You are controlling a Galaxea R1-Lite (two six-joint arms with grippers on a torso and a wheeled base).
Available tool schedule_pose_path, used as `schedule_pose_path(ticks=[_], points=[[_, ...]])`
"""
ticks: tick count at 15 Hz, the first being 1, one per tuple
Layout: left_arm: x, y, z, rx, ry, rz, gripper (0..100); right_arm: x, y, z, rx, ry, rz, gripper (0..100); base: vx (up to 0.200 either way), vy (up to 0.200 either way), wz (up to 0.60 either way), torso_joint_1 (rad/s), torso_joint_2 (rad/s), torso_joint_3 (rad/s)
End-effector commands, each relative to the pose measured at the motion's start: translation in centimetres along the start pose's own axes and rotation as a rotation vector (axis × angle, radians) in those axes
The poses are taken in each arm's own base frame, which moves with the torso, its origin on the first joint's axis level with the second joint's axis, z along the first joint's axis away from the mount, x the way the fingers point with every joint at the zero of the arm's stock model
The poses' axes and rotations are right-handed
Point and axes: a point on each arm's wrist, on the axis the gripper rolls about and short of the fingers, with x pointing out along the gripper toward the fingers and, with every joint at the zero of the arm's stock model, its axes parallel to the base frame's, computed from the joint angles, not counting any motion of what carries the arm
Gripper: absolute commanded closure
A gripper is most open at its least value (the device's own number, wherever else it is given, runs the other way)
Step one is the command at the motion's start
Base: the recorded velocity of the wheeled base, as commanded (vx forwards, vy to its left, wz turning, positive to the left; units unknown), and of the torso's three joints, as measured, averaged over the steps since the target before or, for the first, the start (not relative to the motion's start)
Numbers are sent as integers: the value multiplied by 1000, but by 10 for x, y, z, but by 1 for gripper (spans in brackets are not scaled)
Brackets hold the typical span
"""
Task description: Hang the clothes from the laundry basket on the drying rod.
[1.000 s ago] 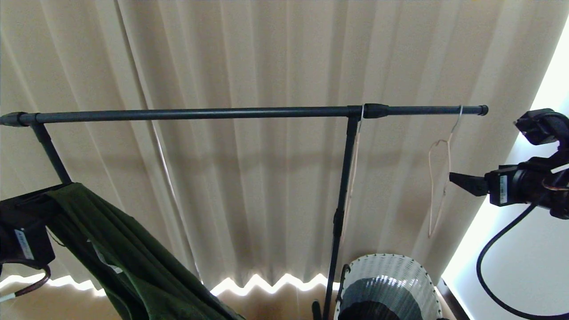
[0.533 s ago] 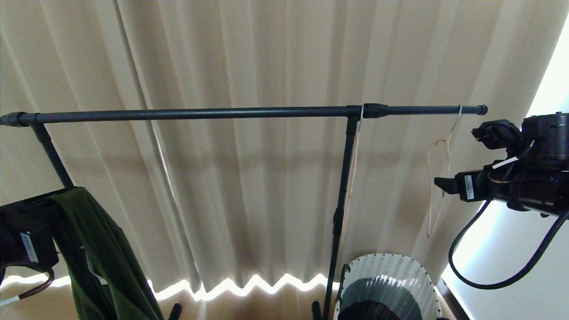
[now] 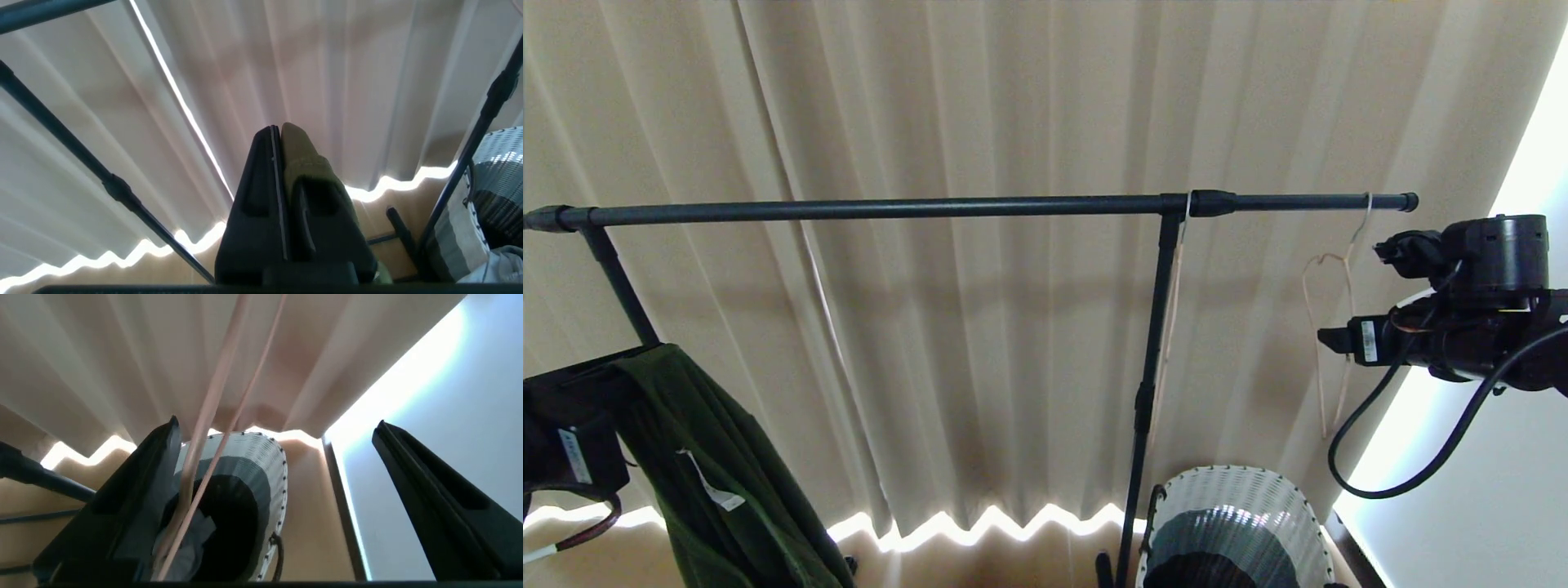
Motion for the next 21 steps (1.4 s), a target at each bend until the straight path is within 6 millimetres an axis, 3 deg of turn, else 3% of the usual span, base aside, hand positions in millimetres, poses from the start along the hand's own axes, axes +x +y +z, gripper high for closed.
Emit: schedule_pose_path(ticks=[1, 8, 9, 15, 21], points=[[0, 0, 0, 0, -1, 0, 100, 2, 0, 0, 4, 3, -1, 0, 0, 0, 0, 0, 0, 0], [0, 0, 0, 0, 1, 0, 100, 4, 1, 1, 34, 3, 1, 0, 0, 0, 0, 0, 0, 0], [0, 0, 0, 0, 1, 0, 100, 4, 1, 0, 33, 4, 0, 100, 0, 0, 0, 0, 0, 0], [-1, 0, 0, 0, -2, 0, 100, -3, 0, 4, 41, -22, 3, 100, 0, 0, 0, 0, 0, 0], [-1, 0, -1, 3, 1, 0, 100, -22, -5, 13, 68, -92, 27, 100, 0, 0, 0, 0, 0, 0]])
